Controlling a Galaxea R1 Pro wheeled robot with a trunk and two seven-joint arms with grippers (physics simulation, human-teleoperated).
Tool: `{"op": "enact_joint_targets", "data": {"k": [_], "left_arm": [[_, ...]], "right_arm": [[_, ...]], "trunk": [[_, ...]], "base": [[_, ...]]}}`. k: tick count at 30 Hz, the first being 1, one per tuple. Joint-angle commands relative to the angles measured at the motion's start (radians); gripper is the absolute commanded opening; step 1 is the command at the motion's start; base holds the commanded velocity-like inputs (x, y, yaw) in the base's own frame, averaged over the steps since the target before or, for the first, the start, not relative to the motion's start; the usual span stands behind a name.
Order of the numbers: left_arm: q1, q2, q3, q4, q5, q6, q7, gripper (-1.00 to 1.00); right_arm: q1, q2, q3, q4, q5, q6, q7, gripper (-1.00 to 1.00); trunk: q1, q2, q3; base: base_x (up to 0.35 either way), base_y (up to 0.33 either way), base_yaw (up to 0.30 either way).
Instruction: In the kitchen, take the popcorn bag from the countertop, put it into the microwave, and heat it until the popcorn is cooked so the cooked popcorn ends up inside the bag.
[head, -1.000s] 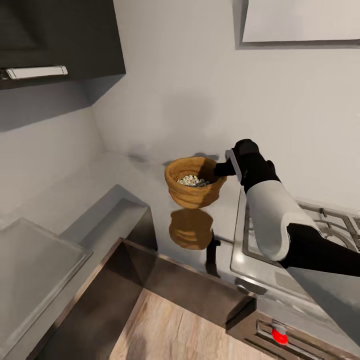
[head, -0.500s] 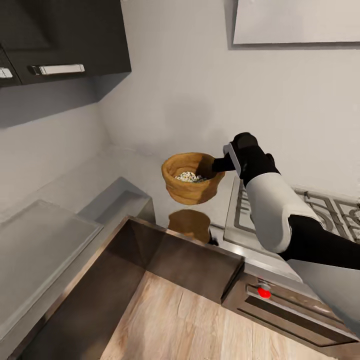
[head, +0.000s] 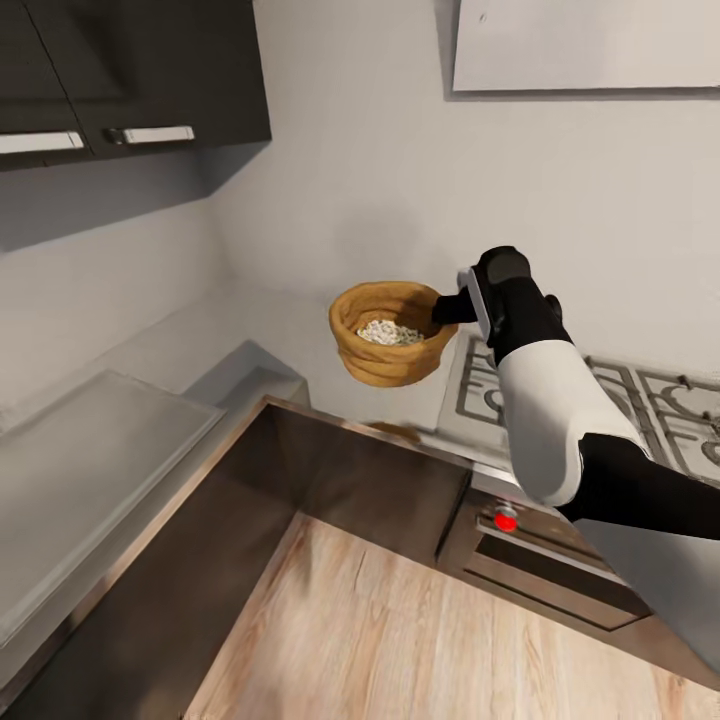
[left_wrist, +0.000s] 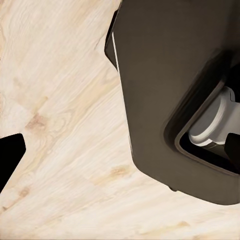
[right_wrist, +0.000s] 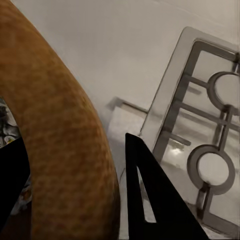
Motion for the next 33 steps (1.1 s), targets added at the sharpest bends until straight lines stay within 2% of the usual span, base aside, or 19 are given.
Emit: {"op": "enact_joint_targets", "data": {"k": [1,15,27,33], "left_arm": [[0.000,-0.001,0.002,0.000,0.003,-0.003,0.002,1.00],[0.000,0.000,0.001,-0.001,0.003,-0.003,0.001,1.00],[0.000,-0.002,0.003,-0.002,0.002,-0.003,0.008,1.00],[0.000,-0.004,0.004,-0.004,0.003,-0.004,0.013,1.00]], "right_arm": [[-0.001,0.001,-0.006,-0.001,0.011,0.002,0.010,-1.00],[0.001,-0.002,-0.012,0.009,0.011,0.002,0.007,-1.00],[0.007,-0.008,-0.012,0.053,0.011,0.002,0.005,-1.00],[0.006,0.001,-0.010,0.062,0.010,0.002,0.007,-1.00]], "trunk": [[0.000,-0.002,-0.002],[0.000,-0.002,0.004],[0.000,-0.002,0.023],[0.000,-0.002,0.032]], "base": [[-0.335,0.000,0.000],[-0.323,0.000,0.000],[-0.015,0.000,0.000],[0.000,0.000,0.000]]}}
